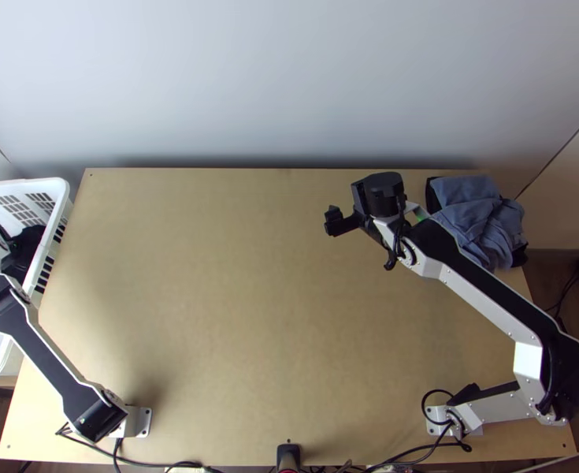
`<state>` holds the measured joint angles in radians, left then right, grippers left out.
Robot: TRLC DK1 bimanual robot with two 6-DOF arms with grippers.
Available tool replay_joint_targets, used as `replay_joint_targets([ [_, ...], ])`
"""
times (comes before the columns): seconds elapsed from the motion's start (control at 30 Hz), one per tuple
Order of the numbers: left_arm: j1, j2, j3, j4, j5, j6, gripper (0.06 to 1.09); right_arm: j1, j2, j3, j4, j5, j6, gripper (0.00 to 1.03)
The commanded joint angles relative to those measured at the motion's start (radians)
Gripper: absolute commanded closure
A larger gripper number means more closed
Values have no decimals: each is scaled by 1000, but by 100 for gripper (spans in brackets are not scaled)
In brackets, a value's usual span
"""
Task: Fold the t-shirt
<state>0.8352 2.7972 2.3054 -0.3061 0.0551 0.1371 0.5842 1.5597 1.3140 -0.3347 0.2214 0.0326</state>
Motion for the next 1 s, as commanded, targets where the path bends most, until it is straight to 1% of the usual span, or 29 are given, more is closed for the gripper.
replay_joint_targets([
  [0.0, -8, 90, 11, 82, -17, 47, 11, 2, 2, 1, -20, 15, 0, 4],
  [0.07, -8, 104, 11, 105, -17, 50, 11, 2, 2, 4, -23, 18, 1, 4],
  [0.23, -7, 170, 14, 249, -15, 38, 11, 2, 11, 14, -27, 22, 1, 4],
  [0.4, -33, 179, 14, 325, -15, 12, 11, 3, 28, 27, -33, 36, 0, 4],
  [0.43, -36, 177, 14, 343, -15, 7, 16, 3, 31, 28, -33, 39, 0, 4],
  [0.47, -39, 174, 14, 364, -15, 2, 24, 3, 36, 28, -33, 41, 0, 4],
  [0.5, -42, 168, 14, 397, -15, -21, 38, 5, 40, 28, -33, 42, 1, 4],
  [0.53, -42, 166, 14, 406, -15, -25, 40, 5, 42, 28, -33, 42, 1, 4],
  [0.63, -44, 143, 14, 418, -15, -73, 57, 8, 53, 28, -33, 45, 1, 4],
  [0.7, -44, 127, 12, 417, -15, -103, 75, 11, 59, 25, -33, 47, 1, 4],
  [0.73, -47, 120, 12, 414, -15, -103, 86, 11, 63, 24, -33, 50, 3, 4],
  [0.8, -48, 122, 12, 414, -15, -96, 105, 11, 68, 22, -33, 55, 1, 4],
  [0.97, -35, 128, 11, 386, -5, -90, 104, 11, 76, 34, -32, 76, -10, 4],
])
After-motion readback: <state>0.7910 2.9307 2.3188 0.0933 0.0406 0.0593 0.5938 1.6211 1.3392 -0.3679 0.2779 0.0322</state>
